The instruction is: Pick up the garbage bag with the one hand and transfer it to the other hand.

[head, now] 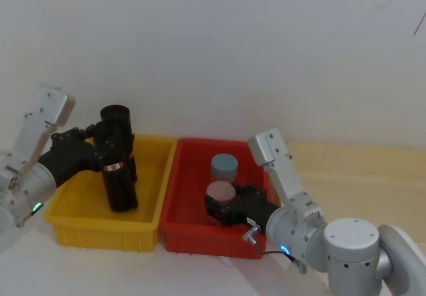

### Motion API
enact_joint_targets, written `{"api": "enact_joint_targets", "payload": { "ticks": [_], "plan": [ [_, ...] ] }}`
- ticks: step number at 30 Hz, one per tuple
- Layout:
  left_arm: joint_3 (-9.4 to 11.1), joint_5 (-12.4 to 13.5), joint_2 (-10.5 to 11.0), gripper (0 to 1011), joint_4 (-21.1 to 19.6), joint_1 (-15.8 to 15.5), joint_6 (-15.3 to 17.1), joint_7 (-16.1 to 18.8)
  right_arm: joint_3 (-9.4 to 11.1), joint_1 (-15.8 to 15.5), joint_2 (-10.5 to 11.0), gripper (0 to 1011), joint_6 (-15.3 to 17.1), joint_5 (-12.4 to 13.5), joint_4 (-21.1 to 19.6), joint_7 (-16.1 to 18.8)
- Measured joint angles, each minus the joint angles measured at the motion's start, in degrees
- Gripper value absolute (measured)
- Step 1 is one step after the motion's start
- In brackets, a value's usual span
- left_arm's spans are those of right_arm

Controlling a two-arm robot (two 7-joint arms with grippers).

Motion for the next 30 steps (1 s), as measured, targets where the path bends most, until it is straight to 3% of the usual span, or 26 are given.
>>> {"api": "enact_joint_targets", "payload": {
  "ticks": [30],
  "plan": [
    [0.0, 0.0, 0.0, 252, 0.0, 0.0, 0.0, 0.0, 0.0, 0.0, 0.0, 663, 0.0, 0.0, 0.1, 0.0]
  ]
}}
